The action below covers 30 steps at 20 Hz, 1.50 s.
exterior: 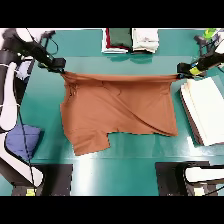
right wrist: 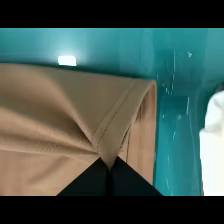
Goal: Fold the shirts.
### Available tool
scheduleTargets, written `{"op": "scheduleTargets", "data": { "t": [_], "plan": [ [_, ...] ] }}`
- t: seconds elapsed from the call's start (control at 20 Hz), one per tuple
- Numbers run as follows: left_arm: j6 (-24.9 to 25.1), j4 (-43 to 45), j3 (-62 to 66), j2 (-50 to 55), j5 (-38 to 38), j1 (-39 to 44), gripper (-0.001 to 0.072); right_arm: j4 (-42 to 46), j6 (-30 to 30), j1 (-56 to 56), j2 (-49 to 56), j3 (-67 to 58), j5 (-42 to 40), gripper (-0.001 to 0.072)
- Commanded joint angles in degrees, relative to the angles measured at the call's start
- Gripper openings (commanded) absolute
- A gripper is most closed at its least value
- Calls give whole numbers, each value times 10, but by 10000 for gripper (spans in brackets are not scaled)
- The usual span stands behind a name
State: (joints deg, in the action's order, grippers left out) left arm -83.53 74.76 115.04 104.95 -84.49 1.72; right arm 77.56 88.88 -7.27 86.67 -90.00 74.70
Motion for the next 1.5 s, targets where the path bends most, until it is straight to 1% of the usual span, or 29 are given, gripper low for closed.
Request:
{"op": "scheduleTargets", "data": {
  "t": [0.0, 0.1, 0.2, 0.25, 0.4, 0.6, 0.8, 0.85, 0.9, 0.95, 1.0, 1.2, 1.3, 1.45],
  "plan": [
    [-5, -1, 0, 25, 7, 0, 24, 2, -3, 3, 24, -5, -22, 15],
    [-7, 0, -14, 5, -3, 0, 24, 7, -11, 3, 8, -8, -17, 15],
    [-11, 6, -65, -26, 9, 0, 24, 7, -12, 3, -16, 18, -28, 15],
    [-16, 16, -105, -46, 22, 0, 24, 7, -12, 3, -26, 38, -33, 15],
    [-15, 5, -219, -84, 78, 0, 24, 27, -11, 3, -45, 106, -47, 15],
    [-15, -4, -306, -85, 106, 0, 25, 31, -4, 3, -51, 185, -64, 15],
    [-15, -4, -328, -86, 115, 0, 25, 19, -4, 3, -50, 214, -79, 19],
    [-16, -4, -328, -88, 114, 0, 27, 11, -4, 3, -51, 214, -82, 76],
    [-16, -4, -328, -90, 113, 0, 139, -1, -4, 3, -51, 212, -84, 271],
    [-17, -4, -327, -95, 113, 0, 407, -7, -4, 3, -51, 206, -83, 371],
    [-20, -1, -327, -102, 110, -1, 428, -11, -4, 3, -51, 196, -80, 371],
    [-35, 46, -348, -190, 84, -1, 427, -10, -5, 3, -61, 140, -21, 371],
    [-43, 47, -417, -263, 87, -1, 427, -10, -5, 9, -85, 141, -20, 371],
    [-70, 49, -574, -376, 101, 21, 427, -14, -5, 12, -120, 141, -21, 371]
  ]
}}
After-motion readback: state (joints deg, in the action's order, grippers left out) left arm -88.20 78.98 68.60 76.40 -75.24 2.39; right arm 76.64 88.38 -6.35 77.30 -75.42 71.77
